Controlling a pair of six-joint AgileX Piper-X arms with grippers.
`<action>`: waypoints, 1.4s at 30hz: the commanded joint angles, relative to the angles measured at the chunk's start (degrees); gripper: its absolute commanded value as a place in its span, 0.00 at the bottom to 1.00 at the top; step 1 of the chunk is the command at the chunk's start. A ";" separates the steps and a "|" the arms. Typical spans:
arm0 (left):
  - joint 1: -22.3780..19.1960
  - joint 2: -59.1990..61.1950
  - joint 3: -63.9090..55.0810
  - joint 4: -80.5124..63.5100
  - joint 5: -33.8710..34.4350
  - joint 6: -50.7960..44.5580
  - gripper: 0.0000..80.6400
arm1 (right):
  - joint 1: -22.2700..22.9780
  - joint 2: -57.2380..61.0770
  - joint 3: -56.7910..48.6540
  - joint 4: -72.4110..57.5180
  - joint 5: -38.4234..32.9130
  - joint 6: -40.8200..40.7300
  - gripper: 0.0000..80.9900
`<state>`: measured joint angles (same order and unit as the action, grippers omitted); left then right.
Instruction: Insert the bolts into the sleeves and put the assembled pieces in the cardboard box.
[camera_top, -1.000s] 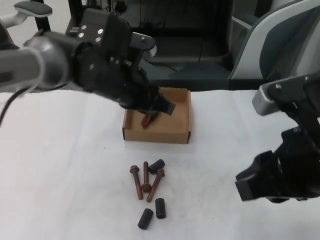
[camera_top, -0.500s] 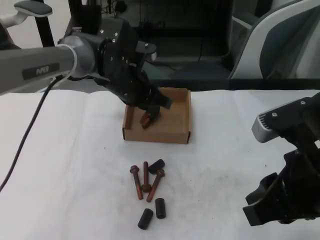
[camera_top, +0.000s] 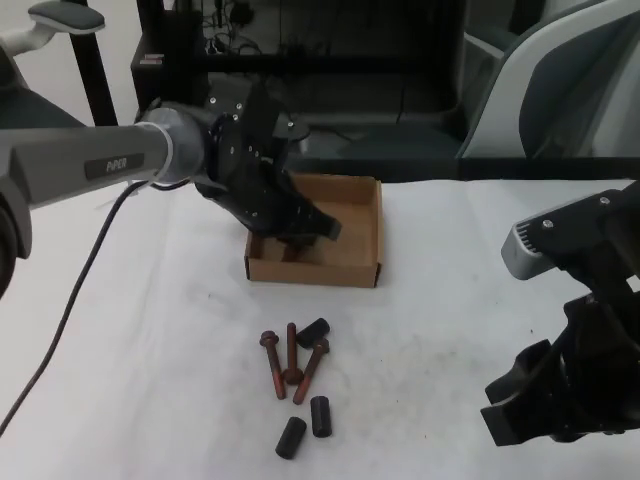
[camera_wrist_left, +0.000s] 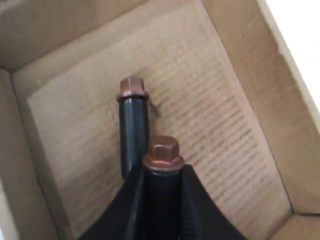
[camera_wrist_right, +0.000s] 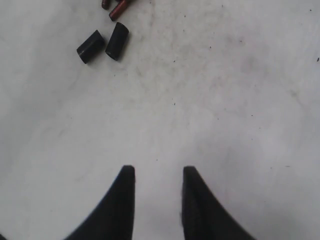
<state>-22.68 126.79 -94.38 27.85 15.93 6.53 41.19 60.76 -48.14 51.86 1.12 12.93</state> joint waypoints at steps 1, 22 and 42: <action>0.08 -0.43 -0.88 -1.56 -0.03 -0.10 0.02 | -0.21 -0.46 -0.02 -0.61 -0.65 -0.53 0.41; 0.31 -8.57 -0.88 6.99 -3.03 -2.73 0.82 | -0.21 -1.66 -0.02 -0.67 0.21 -0.42 0.41; -0.16 -55.84 41.08 10.00 -4.15 -6.53 0.77 | -0.21 -23.67 8.23 -3.97 6.87 10.98 0.41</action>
<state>-22.68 78.70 -59.05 39.58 12.76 1.65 41.19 40.75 -42.68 50.53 7.74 21.62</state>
